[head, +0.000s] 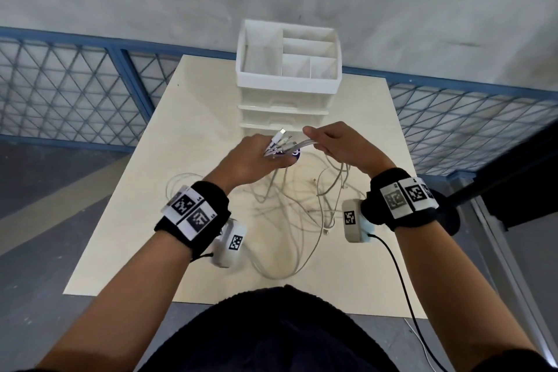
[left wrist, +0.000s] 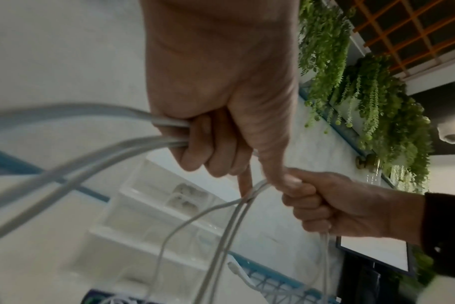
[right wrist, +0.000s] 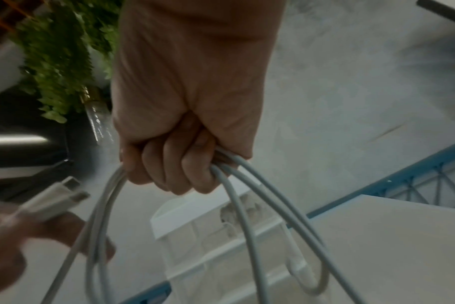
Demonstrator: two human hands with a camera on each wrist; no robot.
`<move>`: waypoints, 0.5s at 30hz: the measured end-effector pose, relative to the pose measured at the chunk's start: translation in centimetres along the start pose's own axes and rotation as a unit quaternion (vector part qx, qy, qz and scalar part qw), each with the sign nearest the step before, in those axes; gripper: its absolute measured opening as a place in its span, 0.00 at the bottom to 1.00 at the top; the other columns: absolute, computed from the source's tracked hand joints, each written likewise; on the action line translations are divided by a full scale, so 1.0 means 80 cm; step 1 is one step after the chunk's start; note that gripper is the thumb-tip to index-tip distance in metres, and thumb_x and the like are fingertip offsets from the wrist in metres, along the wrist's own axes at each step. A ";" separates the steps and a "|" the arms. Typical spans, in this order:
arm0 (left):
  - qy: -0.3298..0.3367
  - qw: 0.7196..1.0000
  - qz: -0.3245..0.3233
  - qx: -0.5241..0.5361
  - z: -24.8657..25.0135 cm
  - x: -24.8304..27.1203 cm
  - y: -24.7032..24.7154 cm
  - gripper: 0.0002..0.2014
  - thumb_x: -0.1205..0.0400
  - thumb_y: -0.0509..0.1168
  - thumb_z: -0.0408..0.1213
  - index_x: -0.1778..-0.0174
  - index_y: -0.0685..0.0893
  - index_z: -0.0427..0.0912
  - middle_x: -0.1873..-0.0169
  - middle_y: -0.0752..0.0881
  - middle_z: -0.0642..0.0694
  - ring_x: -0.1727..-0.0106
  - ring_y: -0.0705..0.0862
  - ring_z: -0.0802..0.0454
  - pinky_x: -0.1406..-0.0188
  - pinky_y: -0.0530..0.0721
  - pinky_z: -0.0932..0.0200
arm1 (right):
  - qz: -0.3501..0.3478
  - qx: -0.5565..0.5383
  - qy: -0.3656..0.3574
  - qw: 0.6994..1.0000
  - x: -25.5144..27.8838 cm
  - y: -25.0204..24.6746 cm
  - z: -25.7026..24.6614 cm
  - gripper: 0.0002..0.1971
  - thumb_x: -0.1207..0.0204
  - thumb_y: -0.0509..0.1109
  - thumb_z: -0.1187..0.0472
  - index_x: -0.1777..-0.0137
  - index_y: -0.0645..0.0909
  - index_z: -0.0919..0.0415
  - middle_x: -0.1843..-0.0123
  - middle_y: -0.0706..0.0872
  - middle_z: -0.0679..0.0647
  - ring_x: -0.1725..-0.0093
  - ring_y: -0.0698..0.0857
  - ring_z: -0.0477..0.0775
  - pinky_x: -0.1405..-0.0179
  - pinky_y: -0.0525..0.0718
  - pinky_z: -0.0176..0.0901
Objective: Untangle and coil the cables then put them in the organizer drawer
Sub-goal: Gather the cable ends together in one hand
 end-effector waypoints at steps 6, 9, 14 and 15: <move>0.053 0.989 -0.049 0.129 0.020 0.010 0.012 0.12 0.16 0.60 0.43 0.49 0.83 0.39 0.64 0.86 0.47 0.67 0.82 0.66 0.66 0.77 0.76 | -0.018 -0.033 -0.020 0.999 0.006 -0.004 -0.020 0.27 0.19 0.60 0.46 0.72 0.66 0.67 0.76 0.60 0.55 0.82 0.57 0.44 0.83 0.60 0.28; 0.022 0.982 -0.086 0.165 0.020 0.018 0.015 0.15 0.14 0.55 0.45 0.58 0.79 0.39 0.82 0.70 0.59 0.84 0.65 0.62 0.83 0.62 0.74 | -0.026 -0.030 -0.015 0.999 0.005 -0.003 -0.017 0.28 0.19 0.59 0.45 0.72 0.69 0.68 0.82 0.62 0.47 0.83 0.58 0.44 0.82 0.60 0.29; 0.023 0.992 -0.017 0.122 0.010 0.022 -0.039 0.17 0.15 0.56 0.48 0.69 0.69 0.45 0.83 0.63 0.58 0.84 0.60 0.63 0.85 0.58 0.71 | 0.005 -0.067 0.037 0.997 0.012 -0.012 0.040 0.28 0.19 0.56 0.40 0.75 0.67 0.59 0.79 0.63 0.52 0.81 0.60 0.47 0.80 0.62 0.32; 0.022 0.994 0.000 0.110 0.009 0.024 -0.053 0.17 0.15 0.56 0.48 0.70 0.67 0.47 0.80 0.62 0.58 0.83 0.59 0.62 0.85 0.58 0.71 | 0.021 -0.076 0.049 0.996 0.013 -0.014 0.056 0.28 0.19 0.56 0.40 0.75 0.67 0.59 0.79 0.64 0.51 0.80 0.61 0.47 0.78 0.63 0.34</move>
Point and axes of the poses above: each hand's wrist, its own x-axis away from the middle knuckle, its own y-axis out of the palm, z = x × y, the point moved 7 cm from there along -x, towards the middle knuckle
